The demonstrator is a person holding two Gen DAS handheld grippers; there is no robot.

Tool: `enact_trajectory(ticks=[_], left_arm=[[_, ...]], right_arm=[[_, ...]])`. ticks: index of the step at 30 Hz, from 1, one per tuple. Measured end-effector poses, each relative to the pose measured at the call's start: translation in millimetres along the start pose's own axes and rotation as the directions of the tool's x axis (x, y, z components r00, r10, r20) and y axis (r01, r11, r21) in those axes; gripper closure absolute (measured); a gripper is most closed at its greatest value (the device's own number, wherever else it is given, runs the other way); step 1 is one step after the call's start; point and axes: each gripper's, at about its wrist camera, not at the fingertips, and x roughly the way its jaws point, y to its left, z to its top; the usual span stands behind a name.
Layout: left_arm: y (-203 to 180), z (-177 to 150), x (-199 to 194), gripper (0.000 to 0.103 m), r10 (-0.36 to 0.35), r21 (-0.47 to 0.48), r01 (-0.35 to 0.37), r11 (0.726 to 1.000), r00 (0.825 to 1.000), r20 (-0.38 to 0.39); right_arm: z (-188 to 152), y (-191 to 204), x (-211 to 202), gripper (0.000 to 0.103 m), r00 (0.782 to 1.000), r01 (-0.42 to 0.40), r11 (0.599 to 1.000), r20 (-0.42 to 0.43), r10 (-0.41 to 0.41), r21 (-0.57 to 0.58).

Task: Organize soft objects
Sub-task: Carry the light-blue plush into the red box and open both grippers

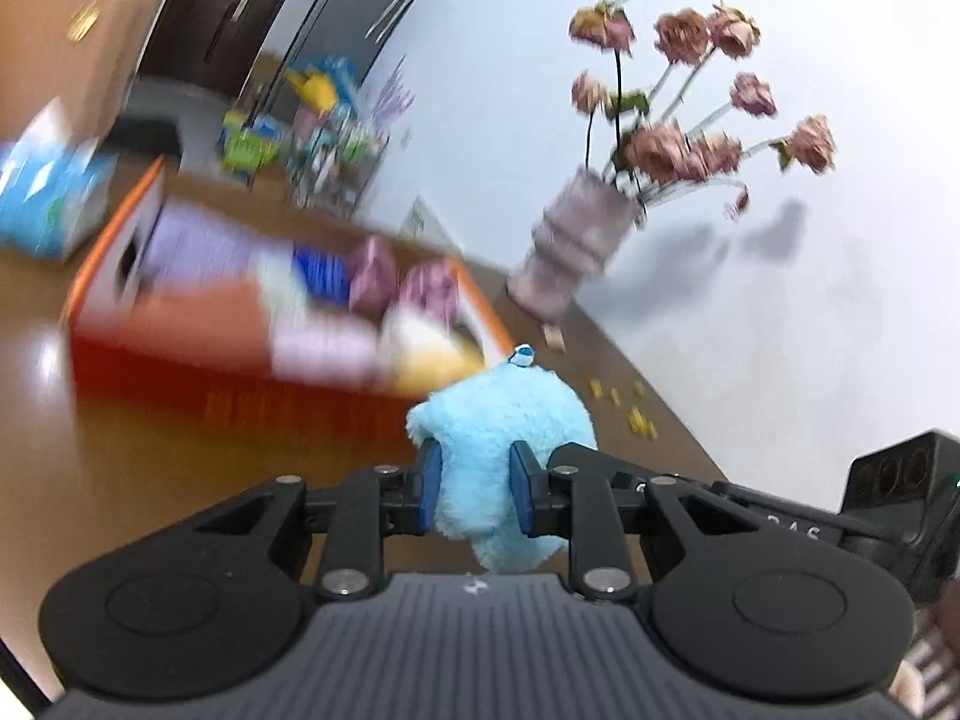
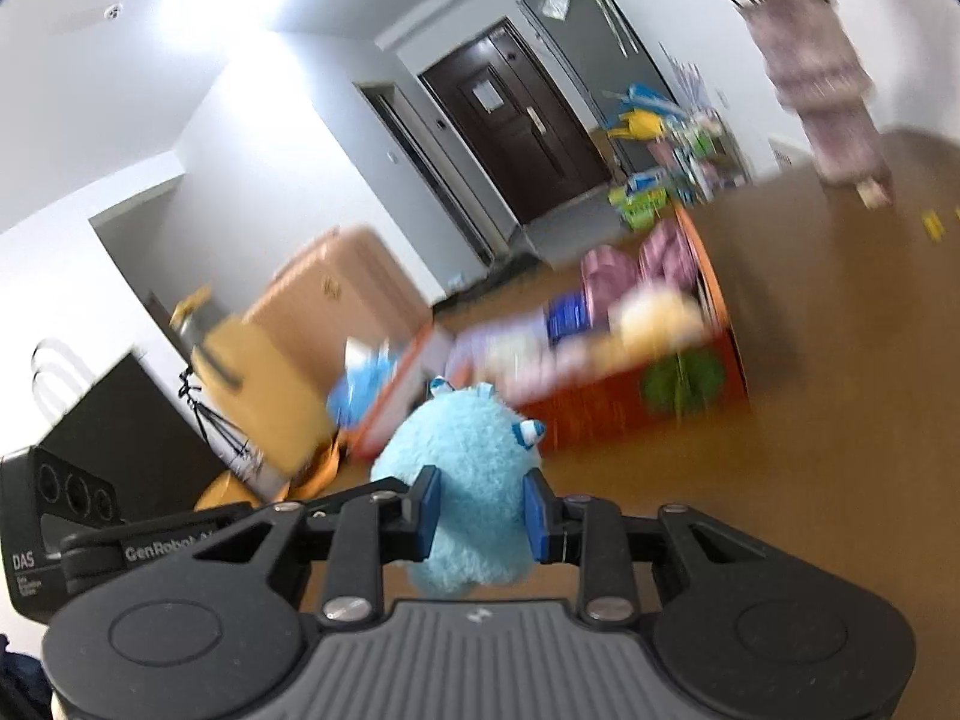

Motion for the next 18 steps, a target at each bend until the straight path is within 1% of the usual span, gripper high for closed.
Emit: enact_trajectory(ticks=[2,4,5,7,9,11,12,14,15,16,18], left_arm=[[7.4,39.0,30.9,0.079,0.017,0.018,-0.017,1.0,1.0,0.005],[21.7,66.1,64.3,0.079,0.04,0.015,-0.04,0.999,0.999,-0.023],[30.7,76.7,81.9,0.079,0.064,0.007,-0.064,0.998,0.997,-0.043],[46.6,90.3,116.0,0.079,0.108,0.022,-0.107,0.994,0.99,-0.088],[61.0,97.2,145.3,0.082,0.145,0.042,-0.14,0.989,0.979,-0.141],[71.2,98.8,170.9,0.089,0.191,0.079,-0.178,0.981,0.959,-0.21],[74.1,98.1,179.1,0.09,0.206,0.102,-0.187,0.977,0.951,-0.23],[77.3,92.5,188.4,0.091,0.251,0.147,-0.22,0.964,0.935,-0.252],[78.9,89.2,191.5,0.091,0.263,0.167,-0.226,0.96,0.93,-0.257],[81.7,85.6,192.6,0.091,0.265,0.176,-0.224,0.959,0.928,-0.262],[81.0,84.1,190.8,0.091,0.259,0.173,-0.219,0.96,0.929,-0.264]], right_arm=[[36.0,-8.5,32.9,0.075,1.0,0.008,1.0,-0.006,-0.008,0.008],[63.8,-20.7,70.8,0.075,0.999,0.03,0.999,-0.033,-0.029,0.025],[76.3,-29.7,95.1,0.075,0.997,0.042,0.998,-0.072,-0.039,0.046],[91.1,-41.4,131.8,0.075,0.991,0.078,0.995,-0.117,-0.07,0.061],[99.0,-46.7,166.0,0.075,0.978,0.139,0.99,-0.159,-0.133,0.027],[99.3,-44.5,192.2,0.076,0.957,0.208,0.976,-0.195,-0.215,-0.056],[97.1,-43.2,203.5,0.077,0.943,0.24,0.966,-0.212,-0.254,-0.092],[91.3,-42.6,220.3,0.077,0.926,0.249,0.959,-0.257,-0.277,-0.137],[88.3,-42.5,223.9,0.077,0.923,0.252,0.954,-0.257,-0.288,-0.162],[86.4,-42.1,226.7,0.077,0.917,0.259,0.948,-0.262,-0.301,-0.183],[87.4,-41.6,230.3,0.077,0.913,0.257,0.948,-0.273,-0.302,-0.189]])
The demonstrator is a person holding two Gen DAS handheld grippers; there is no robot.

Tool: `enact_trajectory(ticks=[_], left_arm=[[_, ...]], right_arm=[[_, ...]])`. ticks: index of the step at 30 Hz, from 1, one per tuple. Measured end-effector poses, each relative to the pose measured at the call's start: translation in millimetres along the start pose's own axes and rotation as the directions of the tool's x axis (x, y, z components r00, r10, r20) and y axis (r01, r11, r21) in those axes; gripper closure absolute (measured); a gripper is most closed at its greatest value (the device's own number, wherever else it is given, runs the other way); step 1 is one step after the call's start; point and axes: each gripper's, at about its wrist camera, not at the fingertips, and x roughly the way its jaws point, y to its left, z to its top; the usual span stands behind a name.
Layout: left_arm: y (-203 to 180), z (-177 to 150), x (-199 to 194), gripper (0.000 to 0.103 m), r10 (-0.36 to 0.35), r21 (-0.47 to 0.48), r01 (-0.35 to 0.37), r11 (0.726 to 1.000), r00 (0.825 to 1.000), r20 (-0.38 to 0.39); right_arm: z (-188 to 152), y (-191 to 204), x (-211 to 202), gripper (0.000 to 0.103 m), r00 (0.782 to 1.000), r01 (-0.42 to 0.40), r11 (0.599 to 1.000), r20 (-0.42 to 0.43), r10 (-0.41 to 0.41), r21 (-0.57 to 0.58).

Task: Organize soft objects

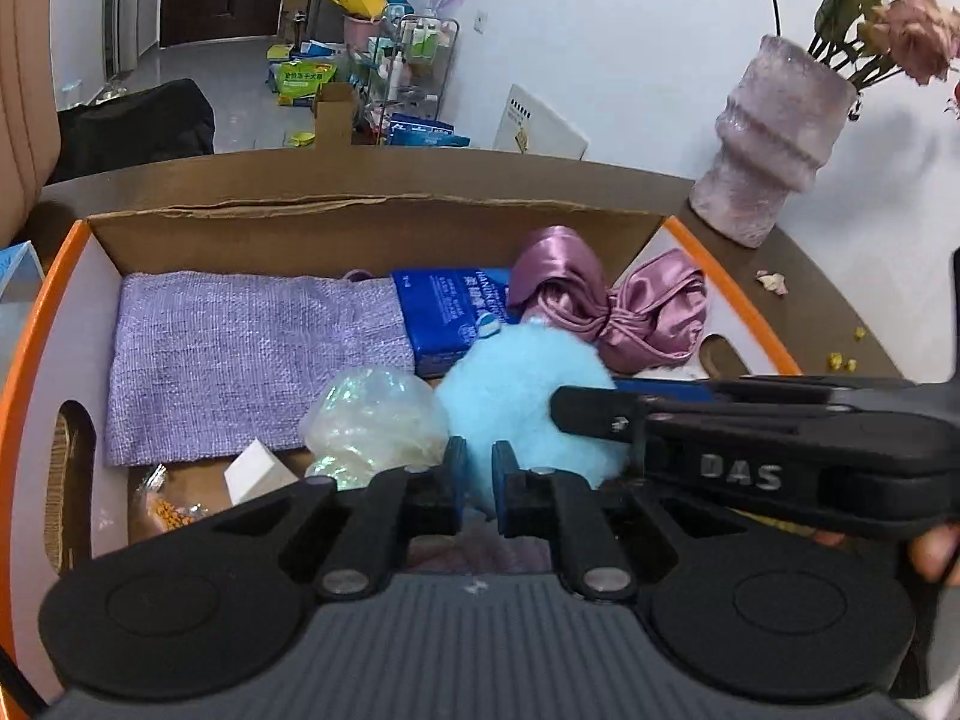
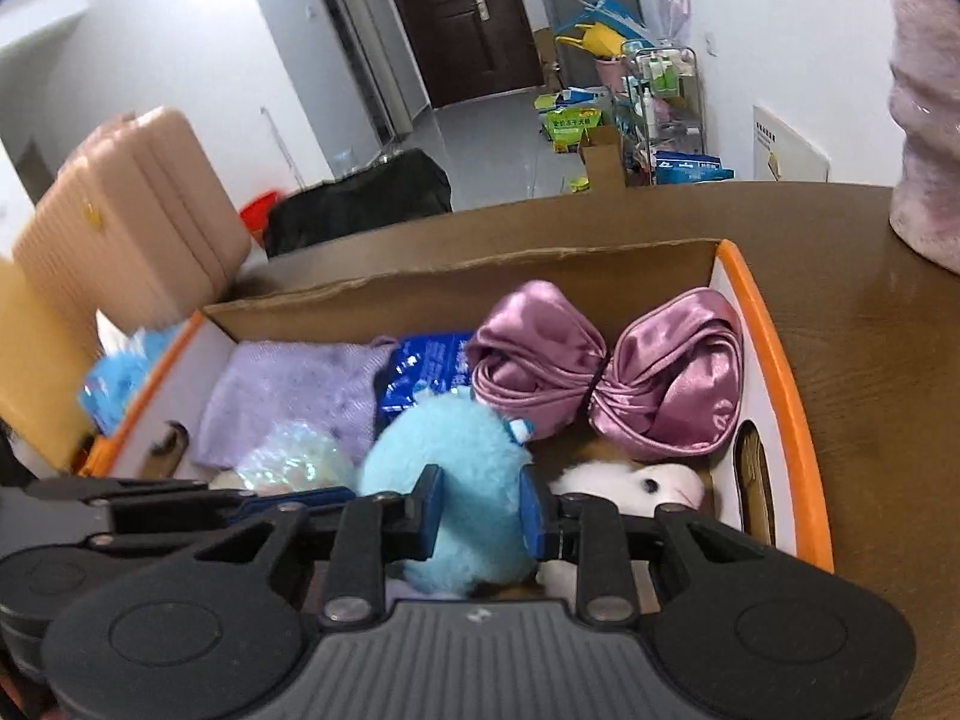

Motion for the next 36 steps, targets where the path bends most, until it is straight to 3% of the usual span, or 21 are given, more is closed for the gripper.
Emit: enact_trajectory(ticks=[6,9,12,16,17,20,23,26,28,29,30,31,33,36], left_arm=[[0.6,2.1,-4.0,0.091,0.025,-0.017,-0.025,1.0,1.0,0.016],[2.5,4.4,-25.8,0.09,0.053,-0.04,-0.052,0.998,0.997,0.046],[-2.8,7.9,-64.3,0.088,0.088,-0.005,-0.088,0.996,0.99,0.107],[-6.8,9.9,-117.8,0.071,0.138,0.007,-0.141,0.99,0.975,0.172],[-8.5,9.5,-129.6,0.07,0.151,0.014,-0.156,0.988,0.972,0.18],[-14.8,2.1,-166.7,0.069,0.183,0.024,-0.193,0.981,0.959,0.214],[-24.2,-8.4,-201.9,0.058,0.199,0.033,-0.215,0.976,0.942,0.271],[-32.0,-24.1,-234.0,0.032,0.218,0.028,-0.243,0.97,0.911,0.35],[-36.0,-38.5,-252.6,0.014,0.243,0.014,-0.274,0.962,0.875,0.419],[-39.1,-46.0,-259.0,0.011,0.258,0.01,-0.295,0.955,0.848,0.463],[-43.6,-52.8,-264.8,0.006,0.275,0.01,-0.324,0.946,0.818,0.505],[-48.0,-61.3,-269.9,0.002,0.296,0.015,-0.36,0.933,0.789,0.539],[-54.3,-76.2,-277.6,0.002,0.316,0.017,-0.398,0.917,0.753,0.577],[-59.2,-96.0,-287.3,0.0,0.319,0.002,-0.401,0.916,0.732,0.601]], right_arm=[[7.8,-12.1,-1.2,0.076,0.998,-0.041,0.997,-0.041,0.044,0.062],[7.3,-11.8,-17.7,0.072,0.999,-0.025,0.996,-0.027,0.027,0.083],[9.6,0.1,-53.1,0.069,0.999,-0.014,0.999,0.03,0.013,0.041],[15.4,18.3,-114.7,0.059,0.992,0.051,0.998,0.116,-0.048,-0.03],[16.5,23.1,-130.2,0.056,0.989,0.072,0.996,0.135,-0.065,-0.048],[16.0,36.2,-171.7,0.056,0.982,0.105,0.99,0.168,-0.089,-0.091],[6.2,44.7,-206.4,0.056,0.975,0.112,0.989,0.203,-0.09,-0.1],[-9.8,51.8,-228.8,0.05,0.964,0.123,0.987,0.248,-0.093,-0.105],[-26.1,57.8,-244.6,0.035,0.94,0.151,0.982,0.322,-0.109,-0.111],[-35.1,61.7,-252.1,0.017,0.92,0.174,0.978,0.372,-0.12,-0.114],[-44.5,65.8,-258.3,0.005,0.893,0.203,0.972,0.428,-0.136,-0.115],[-55.1,70.6,-264.0,0.004,0.869,0.232,0.965,0.47,-0.152,-0.118],[-71.4,76.7,-274.7,0.004,0.837,0.286,0.948,0.518,-0.177,-0.138],[-95.4,81.0,-287.0,0.003,0.806,0.302,0.944,0.564,-0.178,-0.134]])
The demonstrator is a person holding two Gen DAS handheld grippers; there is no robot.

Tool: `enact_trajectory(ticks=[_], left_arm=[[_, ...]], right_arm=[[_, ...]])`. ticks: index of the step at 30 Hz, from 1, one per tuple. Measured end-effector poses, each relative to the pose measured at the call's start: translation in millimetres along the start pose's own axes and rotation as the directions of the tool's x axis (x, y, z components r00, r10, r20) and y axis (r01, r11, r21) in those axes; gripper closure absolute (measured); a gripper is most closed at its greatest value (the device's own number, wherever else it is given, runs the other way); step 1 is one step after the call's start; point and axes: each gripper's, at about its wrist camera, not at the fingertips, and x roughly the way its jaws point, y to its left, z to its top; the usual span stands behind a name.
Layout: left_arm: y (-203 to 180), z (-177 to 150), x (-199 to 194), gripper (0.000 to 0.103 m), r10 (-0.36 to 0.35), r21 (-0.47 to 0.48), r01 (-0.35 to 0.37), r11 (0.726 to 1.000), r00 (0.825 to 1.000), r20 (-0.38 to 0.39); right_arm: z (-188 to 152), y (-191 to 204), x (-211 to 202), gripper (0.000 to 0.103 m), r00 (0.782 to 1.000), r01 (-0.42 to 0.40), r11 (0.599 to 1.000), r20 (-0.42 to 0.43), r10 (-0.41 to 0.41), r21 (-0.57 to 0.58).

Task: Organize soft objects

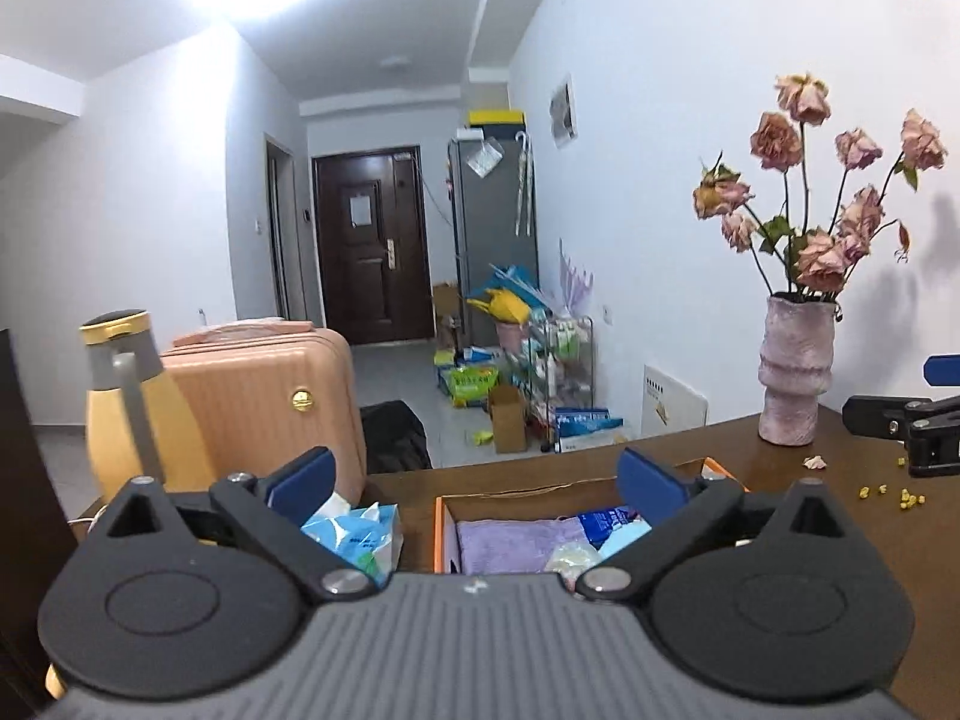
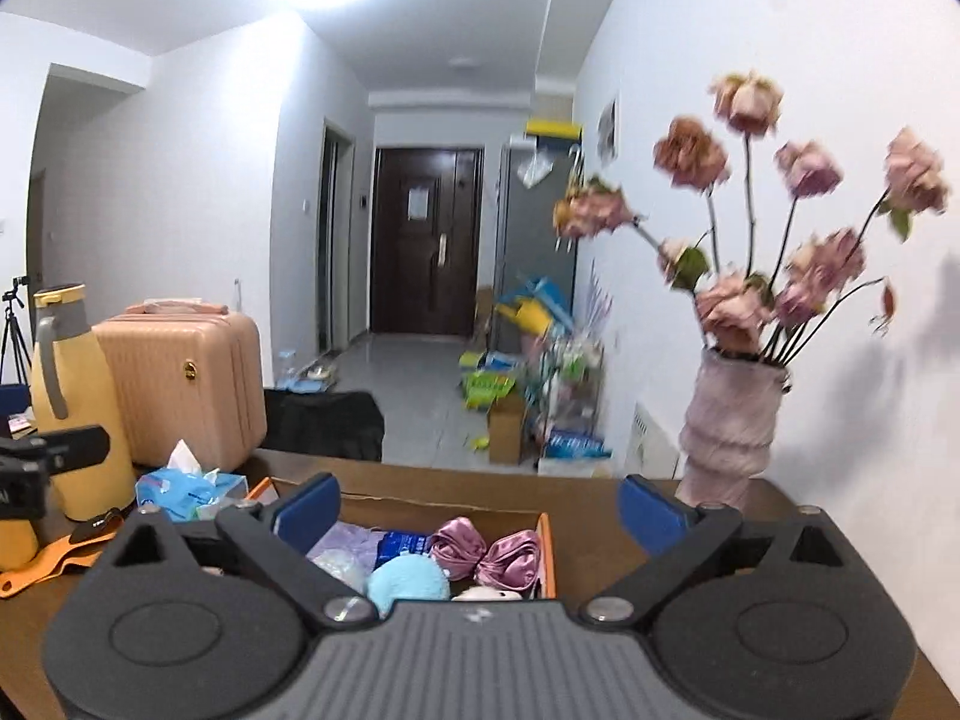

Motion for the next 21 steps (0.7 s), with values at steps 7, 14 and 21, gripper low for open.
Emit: enact_trajectory(ticks=[7,14,21], left_arm=[[8.7,-12.4,-54.1,0.0,0.002,-0.052,0.001,0.999,0.998,0.055],[16.9,-33.7,-93.0,0.0,-0.005,-0.074,0.013,0.997,0.995,0.103],[34.3,-115.0,-163.0,0.0,0.017,-0.113,-0.002,0.994,0.992,0.127]], right_arm=[[-17.7,11.5,-47.9,0.002,0.996,0.004,0.999,0.086,-0.007,0.036],[-41.4,24.3,-91.4,0.001,0.991,-0.005,1.0,0.136,0.003,0.013],[-116.0,38.3,-163.1,0.001,0.991,-0.009,1.0,0.133,0.006,0.027]])
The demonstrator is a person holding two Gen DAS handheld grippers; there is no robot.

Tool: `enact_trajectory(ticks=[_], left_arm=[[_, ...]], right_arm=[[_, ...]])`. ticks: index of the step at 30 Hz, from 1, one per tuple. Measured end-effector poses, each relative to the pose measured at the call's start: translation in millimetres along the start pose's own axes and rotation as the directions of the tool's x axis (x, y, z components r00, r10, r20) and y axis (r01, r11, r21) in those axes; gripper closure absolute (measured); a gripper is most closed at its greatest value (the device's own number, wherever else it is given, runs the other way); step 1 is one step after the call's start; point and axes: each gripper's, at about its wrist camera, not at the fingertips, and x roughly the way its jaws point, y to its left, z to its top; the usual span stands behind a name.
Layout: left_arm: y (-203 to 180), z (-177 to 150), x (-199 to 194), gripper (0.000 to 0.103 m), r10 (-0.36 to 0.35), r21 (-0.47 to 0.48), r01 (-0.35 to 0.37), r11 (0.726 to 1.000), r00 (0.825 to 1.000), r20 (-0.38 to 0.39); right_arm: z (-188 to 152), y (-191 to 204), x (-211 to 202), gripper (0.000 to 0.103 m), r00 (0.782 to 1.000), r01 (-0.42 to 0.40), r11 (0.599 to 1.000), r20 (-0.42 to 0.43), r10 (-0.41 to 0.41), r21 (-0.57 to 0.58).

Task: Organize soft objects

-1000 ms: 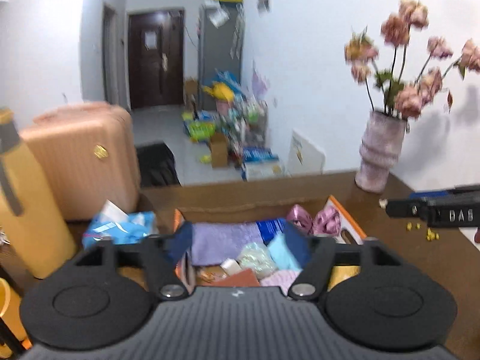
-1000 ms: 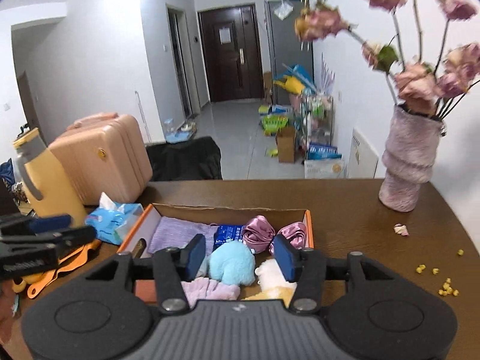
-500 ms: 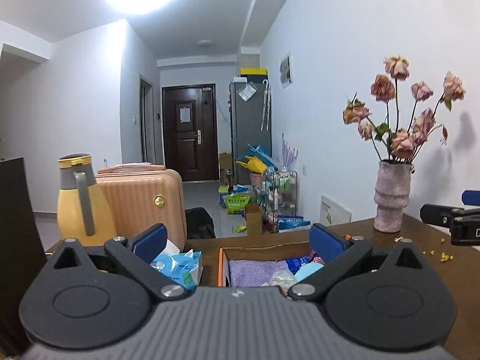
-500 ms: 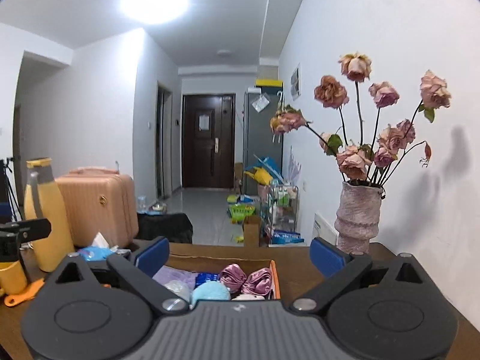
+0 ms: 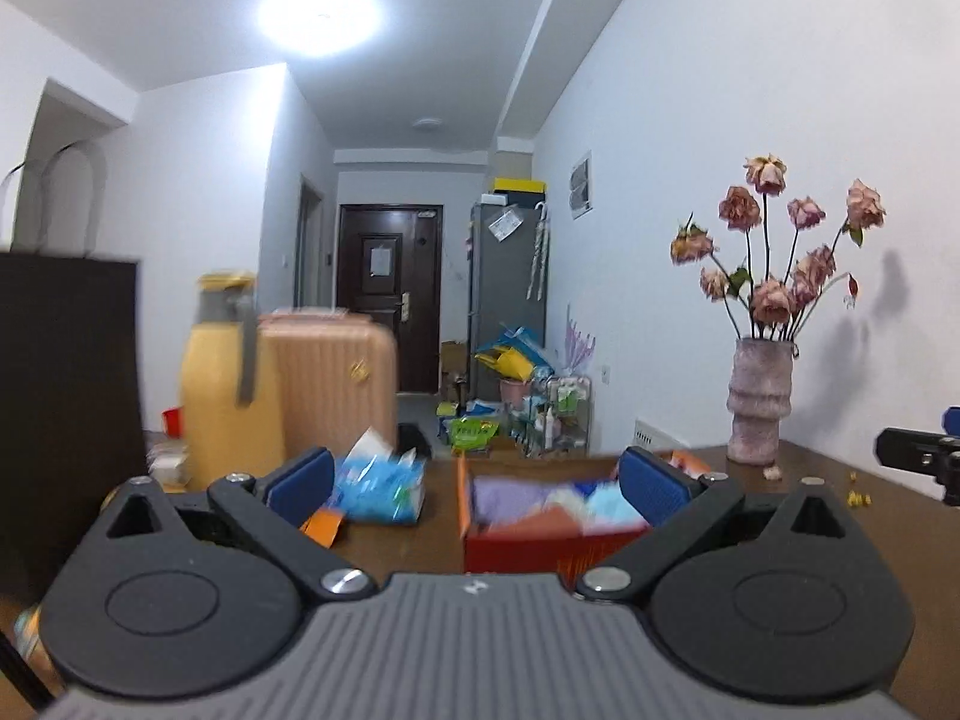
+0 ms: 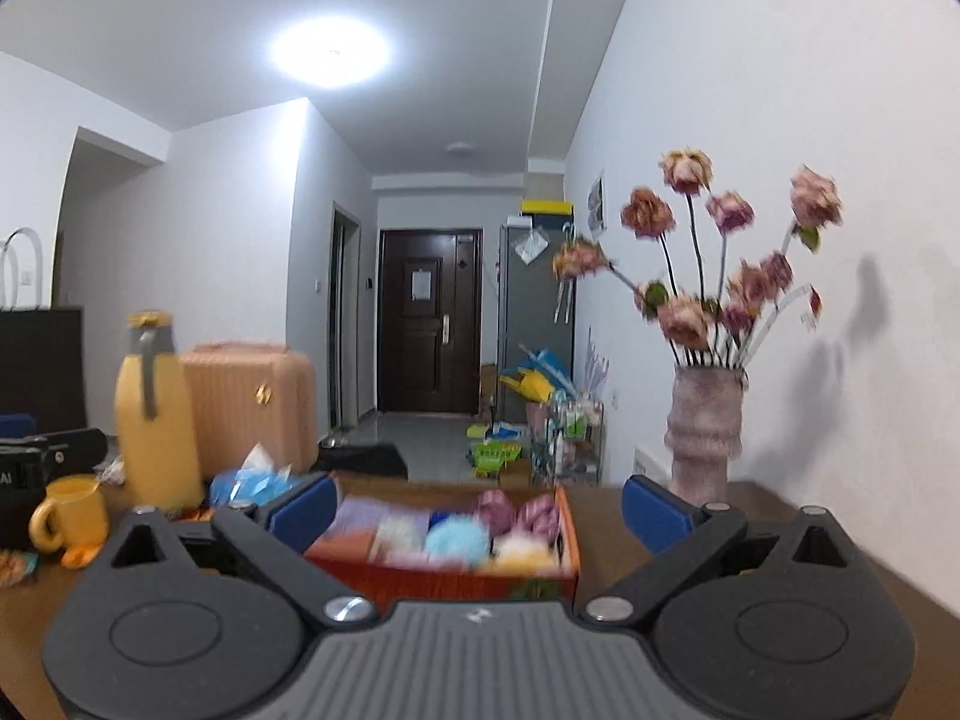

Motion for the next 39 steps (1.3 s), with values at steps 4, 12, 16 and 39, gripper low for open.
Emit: enact_trajectory(ticks=[4,12,16,39], left_arm=[[20.4,-38.7,-60.6,0.0,-0.003,-0.02,0.003,1.0,1.0,-0.019],[33.4,-75.1,-136.5,0.0,0.088,0.001,-0.089,0.996,0.993,-0.075],[27.4,-64.5,-142.5,0.0,0.073,-0.006,-0.073,0.997,0.997,-0.038],[19.7,-63.3,-140.4,0.0,0.058,0.014,-0.057,0.998,0.997,-0.044]], right_arm=[[-40.6,12.7,-55.3,0.001,0.999,-0.011,1.0,-0.034,0.011,0.013],[-96.0,48.0,-141.0,0.001,0.998,-0.002,1.0,-0.066,0.001,-0.001],[-100.7,62.9,-144.6,0.0,0.996,-0.057,0.998,-0.075,0.055,-0.033],[-101.3,58.7,-145.4,0.0,0.998,-0.047,0.998,-0.048,0.048,0.032]])
